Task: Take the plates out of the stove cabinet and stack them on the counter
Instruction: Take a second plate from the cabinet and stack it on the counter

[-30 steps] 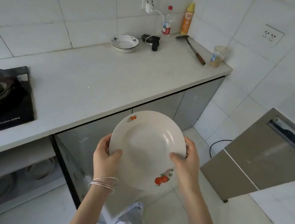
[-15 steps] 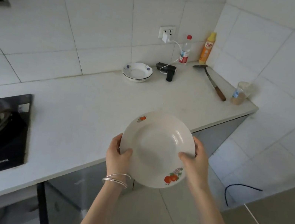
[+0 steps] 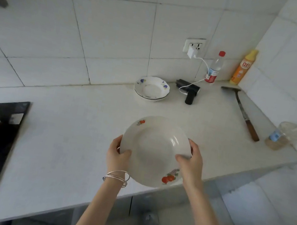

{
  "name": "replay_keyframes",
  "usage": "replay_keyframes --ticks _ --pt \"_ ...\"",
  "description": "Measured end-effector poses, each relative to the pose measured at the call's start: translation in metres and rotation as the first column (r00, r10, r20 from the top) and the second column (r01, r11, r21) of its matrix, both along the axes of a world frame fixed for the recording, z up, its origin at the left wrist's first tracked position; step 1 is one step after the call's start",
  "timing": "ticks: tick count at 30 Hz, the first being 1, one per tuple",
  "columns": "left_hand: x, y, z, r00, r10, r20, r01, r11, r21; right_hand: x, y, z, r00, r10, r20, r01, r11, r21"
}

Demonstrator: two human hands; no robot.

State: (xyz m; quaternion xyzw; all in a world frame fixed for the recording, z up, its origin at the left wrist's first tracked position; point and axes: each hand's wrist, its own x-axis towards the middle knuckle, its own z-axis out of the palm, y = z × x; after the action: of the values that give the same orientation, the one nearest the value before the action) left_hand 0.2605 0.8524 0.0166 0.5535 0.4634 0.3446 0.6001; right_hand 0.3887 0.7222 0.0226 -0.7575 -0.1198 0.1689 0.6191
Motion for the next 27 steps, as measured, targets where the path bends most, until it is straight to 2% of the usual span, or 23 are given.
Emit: replay_keyframes --ticks 9,14,20,27 --pt "0.139 0.099 -0.018 0.995 0.095 -0.037 -0.097 0.993 -0.064 0.144 0.117 -0.004 0.996 0.092 0.007 -0.091 0.993 -0.076" --pt "0.197 0.166 -0.037 0.995 0.07 -0.067 -0.073 0.996 -0.055 0.201 0.185 -0.014 0.989 0.146 0.026 -0.142 0.982 -0.121" --pt "0.238 0.231 -0.07 0.991 0.012 -0.135 -0.016 0.999 -0.03 0.242 0.244 -0.04 0.986 0.152 0.066 -0.142 0.98 -0.138" --pt "0.262 0.269 -0.088 0.974 -0.051 -0.219 0.063 0.997 0.047 0.279 0.287 -0.069 0.985 0.171 0.037 -0.16 0.965 -0.209"
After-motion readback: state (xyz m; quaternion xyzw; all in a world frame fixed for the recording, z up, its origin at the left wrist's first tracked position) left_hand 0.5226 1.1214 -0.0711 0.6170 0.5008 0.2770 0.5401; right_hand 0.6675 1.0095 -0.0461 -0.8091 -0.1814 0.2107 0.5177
